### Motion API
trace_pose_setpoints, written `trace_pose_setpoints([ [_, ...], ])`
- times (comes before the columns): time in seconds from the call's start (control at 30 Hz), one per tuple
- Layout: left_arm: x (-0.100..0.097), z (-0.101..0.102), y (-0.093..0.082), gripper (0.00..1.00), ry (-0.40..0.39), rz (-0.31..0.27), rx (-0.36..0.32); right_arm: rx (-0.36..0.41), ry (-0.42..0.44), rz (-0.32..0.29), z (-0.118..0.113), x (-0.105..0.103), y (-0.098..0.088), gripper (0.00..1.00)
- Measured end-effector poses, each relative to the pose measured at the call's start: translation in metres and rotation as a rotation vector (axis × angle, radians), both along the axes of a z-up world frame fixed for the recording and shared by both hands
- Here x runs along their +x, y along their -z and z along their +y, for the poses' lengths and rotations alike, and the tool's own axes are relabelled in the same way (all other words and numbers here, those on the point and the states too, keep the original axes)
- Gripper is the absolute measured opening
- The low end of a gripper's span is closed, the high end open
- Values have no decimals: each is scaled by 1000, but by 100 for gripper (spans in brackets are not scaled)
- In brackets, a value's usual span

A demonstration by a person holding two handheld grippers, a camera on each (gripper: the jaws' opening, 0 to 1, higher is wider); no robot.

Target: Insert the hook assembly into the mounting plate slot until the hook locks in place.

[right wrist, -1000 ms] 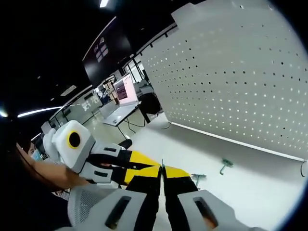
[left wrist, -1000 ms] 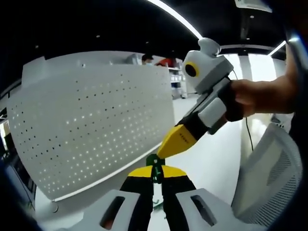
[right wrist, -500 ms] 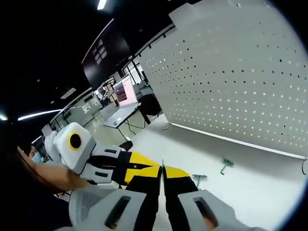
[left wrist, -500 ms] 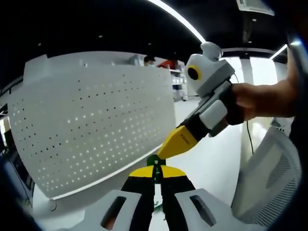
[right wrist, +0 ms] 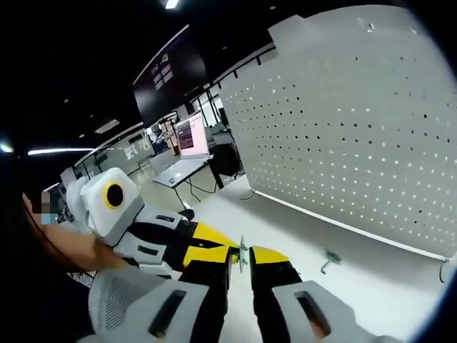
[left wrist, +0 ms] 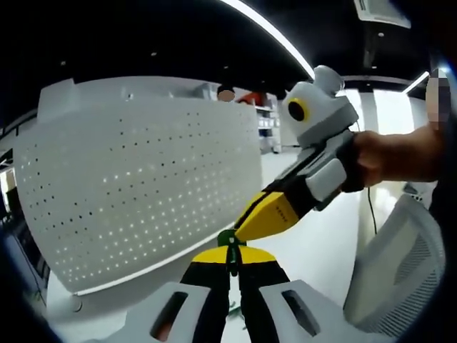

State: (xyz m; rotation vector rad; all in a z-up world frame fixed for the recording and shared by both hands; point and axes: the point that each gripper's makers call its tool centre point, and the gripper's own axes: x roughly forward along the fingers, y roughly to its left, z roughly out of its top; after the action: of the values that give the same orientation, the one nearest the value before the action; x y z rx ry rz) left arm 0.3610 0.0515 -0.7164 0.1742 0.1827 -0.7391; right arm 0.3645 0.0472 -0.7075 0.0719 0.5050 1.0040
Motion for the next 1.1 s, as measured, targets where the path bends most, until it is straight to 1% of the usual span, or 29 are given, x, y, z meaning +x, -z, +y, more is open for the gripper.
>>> trace_pose_setpoints([
  [0.23,4,4,-3,3,-12,-1,-5,9,17,-52,-8,4,-9,18],
  [0.3,5,5,-3,3,-13,2,-7,6,37,-78,-12,7,-10,24],
  [0.37,6,6,-4,3,-15,3,-6,0,36,-79,-13,7,-8,27],
  [0.43,6,8,-5,3,-18,2,-5,-16,41,-102,-16,8,-7,30],
  [0.53,7,10,-6,3,-25,2,-5,-29,41,-110,-18,7,-4,36],
  [0.73,9,13,-10,3,-37,-2,-10,-67,45,-144,-23,6,1,50],
  [0.77,9,14,-10,3,-38,-3,-12,-69,47,-149,-24,6,1,53],
  [0.9,10,15,-14,3,-43,-7,-17,-73,63,-159,-30,6,2,58],
  [1.03,11,18,-20,3,-55,-15,-24,-78,81,-180,-36,6,2,68],
  [1.1,13,21,-23,3,-63,-17,-32,-80,85,-186,-39,5,2,70],
])
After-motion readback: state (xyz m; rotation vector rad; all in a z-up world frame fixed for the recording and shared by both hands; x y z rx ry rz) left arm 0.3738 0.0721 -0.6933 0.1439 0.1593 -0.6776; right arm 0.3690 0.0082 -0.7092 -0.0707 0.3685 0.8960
